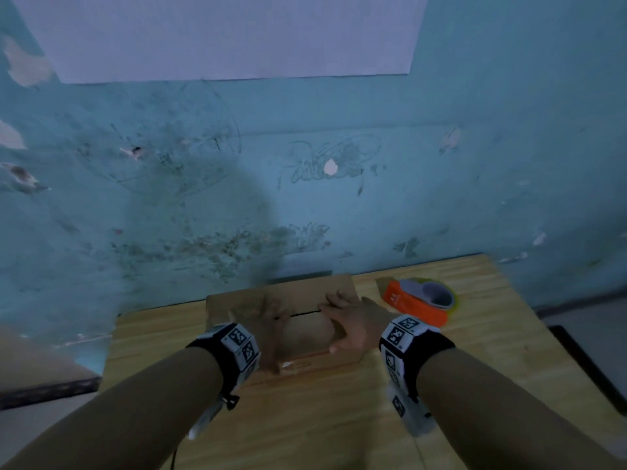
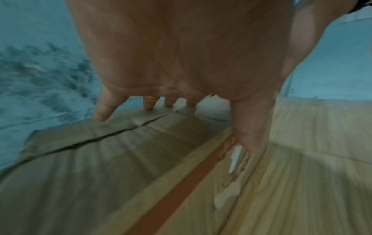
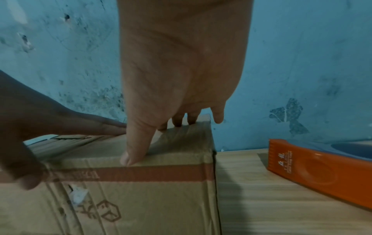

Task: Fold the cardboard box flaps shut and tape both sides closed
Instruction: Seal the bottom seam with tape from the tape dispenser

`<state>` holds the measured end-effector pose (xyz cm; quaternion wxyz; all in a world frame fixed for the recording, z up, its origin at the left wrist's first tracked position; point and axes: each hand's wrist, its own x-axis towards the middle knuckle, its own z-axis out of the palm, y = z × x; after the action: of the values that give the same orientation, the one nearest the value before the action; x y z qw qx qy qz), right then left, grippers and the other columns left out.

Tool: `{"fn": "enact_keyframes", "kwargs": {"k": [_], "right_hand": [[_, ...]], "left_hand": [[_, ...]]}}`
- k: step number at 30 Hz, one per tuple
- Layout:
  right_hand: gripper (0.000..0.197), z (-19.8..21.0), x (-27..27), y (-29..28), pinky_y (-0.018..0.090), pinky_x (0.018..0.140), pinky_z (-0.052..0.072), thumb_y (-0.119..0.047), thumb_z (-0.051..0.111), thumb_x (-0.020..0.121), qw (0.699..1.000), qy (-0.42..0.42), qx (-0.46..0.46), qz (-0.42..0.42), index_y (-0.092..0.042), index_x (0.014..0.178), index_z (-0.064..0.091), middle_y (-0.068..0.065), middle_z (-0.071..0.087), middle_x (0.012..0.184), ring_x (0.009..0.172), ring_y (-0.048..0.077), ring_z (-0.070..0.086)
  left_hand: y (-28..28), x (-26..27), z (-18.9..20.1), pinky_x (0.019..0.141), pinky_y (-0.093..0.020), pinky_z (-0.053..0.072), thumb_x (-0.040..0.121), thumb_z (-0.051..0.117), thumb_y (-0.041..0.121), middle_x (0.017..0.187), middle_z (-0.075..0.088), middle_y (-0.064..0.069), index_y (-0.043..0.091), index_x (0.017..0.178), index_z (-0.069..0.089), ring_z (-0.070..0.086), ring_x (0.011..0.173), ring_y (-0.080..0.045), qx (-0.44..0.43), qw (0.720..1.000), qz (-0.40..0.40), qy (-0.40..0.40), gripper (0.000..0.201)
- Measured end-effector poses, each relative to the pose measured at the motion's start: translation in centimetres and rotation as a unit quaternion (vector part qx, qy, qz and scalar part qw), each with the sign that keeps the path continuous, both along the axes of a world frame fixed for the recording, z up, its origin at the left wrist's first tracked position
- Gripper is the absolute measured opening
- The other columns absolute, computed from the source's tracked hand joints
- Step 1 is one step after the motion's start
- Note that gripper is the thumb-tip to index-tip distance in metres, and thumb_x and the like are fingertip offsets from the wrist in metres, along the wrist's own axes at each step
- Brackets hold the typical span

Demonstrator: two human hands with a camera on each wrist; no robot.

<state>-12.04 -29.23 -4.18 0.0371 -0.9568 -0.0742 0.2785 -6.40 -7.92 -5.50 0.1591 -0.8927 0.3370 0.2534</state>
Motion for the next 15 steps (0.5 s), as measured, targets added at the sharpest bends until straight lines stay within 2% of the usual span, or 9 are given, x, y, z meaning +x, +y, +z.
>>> {"fn": "enact_keyframes", "kwargs": {"k": [2, 4, 7, 10, 11, 13, 15], "right_hand": [[0.090, -0.3, -0.4, -0.8, 0.050, 0.118, 0.008, -0.056, 0.054, 0.086, 1.000, -0.006, 0.000, -0.006, -0.025, 0.153, 0.003, 0.000, -0.006, 0.162, 0.149, 0.022, -0.004], [0.087, -0.3, -0.6, -1.7, 0.049, 0.118, 0.008, -0.055, 0.051, 0.089, 1.000, -0.011, -0.004, -0.011, -0.022, 0.153, 0.003, 0.001, -0.006, 0.162, 0.149, 0.021, -0.005], [0.083, -0.1, -0.8, -3.8, 0.048, 0.118, 0.008, -0.052, 0.048, 0.092, 1.000, -0.015, -0.003, -0.017, -0.020, 0.154, 0.003, 0.002, -0.007, 0.162, 0.149, 0.022, -0.006], [0.080, 0.1, -0.7, -5.7, 0.045, 0.119, 0.013, -0.050, 0.050, 0.092, 1.000, -0.026, 0.008, -0.008, -0.018, 0.153, 0.009, 0.003, 0.000, 0.162, 0.149, 0.023, 0.000], [0.076, 0.3, -0.6, -6.2, 0.043, 0.119, 0.016, -0.047, 0.052, 0.092, 0.999, -0.036, 0.025, -0.002, -0.017, 0.152, 0.016, 0.005, 0.007, 0.161, 0.149, 0.024, 0.006], [0.055, 0.8, -0.3, -7.5, 0.038, 0.114, 0.027, -0.038, 0.053, 0.093, 0.993, -0.078, 0.094, -0.001, -0.015, 0.142, 0.042, 0.009, 0.033, 0.153, 0.141, 0.026, 0.029], [0.033, 1.0, 0.1, -9.2, 0.035, 0.102, 0.040, -0.028, 0.049, 0.094, 0.981, -0.122, 0.150, -0.007, -0.016, 0.123, 0.061, 0.007, 0.056, 0.131, 0.120, 0.024, 0.051]], "left_hand": [[-2.3, -0.8, 0.1, 0.110, -0.066, 0.019, 0.082, 0.061, 0.052, 0.162, -0.008, -0.003, 0.038, 0.150, 0.002, 0.009, 0.148, -0.033, -0.015, 0.999, -0.032, -0.009, 0.092], [-4.2, -1.1, -0.5, 0.109, -0.069, 0.017, 0.086, 0.059, 0.046, 0.161, -0.014, -0.001, 0.043, 0.149, -0.001, 0.003, 0.150, -0.032, -0.024, 0.999, -0.030, 0.000, 0.087], [-6.7, -0.9, -0.7, 0.106, -0.071, 0.018, 0.088, 0.058, 0.047, 0.160, -0.023, 0.001, 0.046, 0.147, -0.008, -0.002, 0.150, -0.029, 0.000, 1.000, -0.024, 0.010, 0.089], [-9.4, -1.0, 0.2, 0.108, -0.069, 0.020, 0.086, 0.059, 0.048, 0.160, -0.022, 0.001, 0.043, 0.149, -0.003, 0.004, 0.149, -0.031, -0.010, 1.000, -0.014, 0.006, 0.089], [-10.3, -1.2, 0.4, 0.109, -0.068, 0.020, 0.086, 0.060, 0.049, 0.160, -0.020, 0.002, 0.042, 0.150, -0.001, 0.007, 0.149, -0.031, -0.010, 1.000, -0.007, 0.004, 0.089], [-12.1, -1.5, 0.6, 0.110, -0.067, 0.019, 0.084, 0.061, 0.050, 0.161, -0.013, 0.002, 0.042, 0.150, -0.002, 0.017, 0.146, -0.033, -0.023, 1.000, 0.004, 0.003, 0.091], [-13.7, -1.5, 0.3, 0.109, -0.066, 0.021, 0.081, 0.062, 0.049, 0.162, -0.006, 0.001, 0.043, 0.149, -0.003, 0.022, 0.145, -0.033, -0.033, 0.999, -0.004, -0.001, 0.094]]}}
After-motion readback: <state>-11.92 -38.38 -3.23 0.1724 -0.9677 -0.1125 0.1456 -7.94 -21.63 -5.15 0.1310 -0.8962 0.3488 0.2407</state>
